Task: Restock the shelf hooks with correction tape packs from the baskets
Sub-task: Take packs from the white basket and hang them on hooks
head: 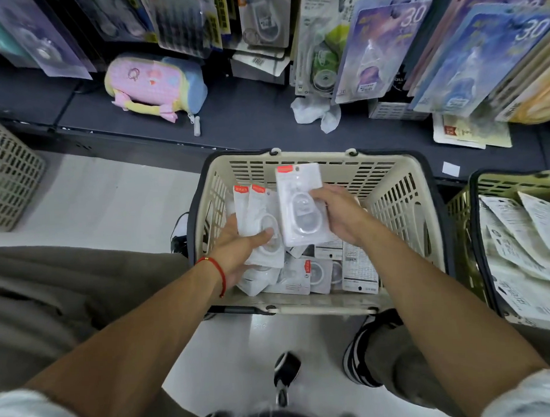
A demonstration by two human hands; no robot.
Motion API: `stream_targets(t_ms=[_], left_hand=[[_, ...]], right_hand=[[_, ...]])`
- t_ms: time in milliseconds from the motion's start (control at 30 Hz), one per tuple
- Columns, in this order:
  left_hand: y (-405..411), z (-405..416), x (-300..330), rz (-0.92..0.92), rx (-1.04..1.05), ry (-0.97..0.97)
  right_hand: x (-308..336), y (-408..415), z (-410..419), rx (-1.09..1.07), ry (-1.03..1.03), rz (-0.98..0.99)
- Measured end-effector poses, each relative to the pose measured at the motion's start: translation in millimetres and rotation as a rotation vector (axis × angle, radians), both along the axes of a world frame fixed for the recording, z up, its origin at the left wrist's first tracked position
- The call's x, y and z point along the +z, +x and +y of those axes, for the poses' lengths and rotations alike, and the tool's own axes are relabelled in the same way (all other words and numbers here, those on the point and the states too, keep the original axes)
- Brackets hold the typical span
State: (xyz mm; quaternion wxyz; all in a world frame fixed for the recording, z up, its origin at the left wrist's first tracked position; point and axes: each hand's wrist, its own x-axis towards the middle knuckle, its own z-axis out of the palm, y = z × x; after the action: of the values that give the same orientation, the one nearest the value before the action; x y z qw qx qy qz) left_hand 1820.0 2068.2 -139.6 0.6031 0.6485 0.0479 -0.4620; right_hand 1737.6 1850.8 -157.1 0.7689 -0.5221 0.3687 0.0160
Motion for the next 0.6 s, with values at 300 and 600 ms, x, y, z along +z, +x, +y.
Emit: stream_targets(t_ms=[300,600], left_hand=[[-14,1,-2,0.099,0.117,-0.148],[5,-41,75,-0.089,0.076,-0.429]], right_hand=[[-8,19,51,0.116,-0.353,0.106],[102,12,28,-0.002,-0.418,-0.16]])
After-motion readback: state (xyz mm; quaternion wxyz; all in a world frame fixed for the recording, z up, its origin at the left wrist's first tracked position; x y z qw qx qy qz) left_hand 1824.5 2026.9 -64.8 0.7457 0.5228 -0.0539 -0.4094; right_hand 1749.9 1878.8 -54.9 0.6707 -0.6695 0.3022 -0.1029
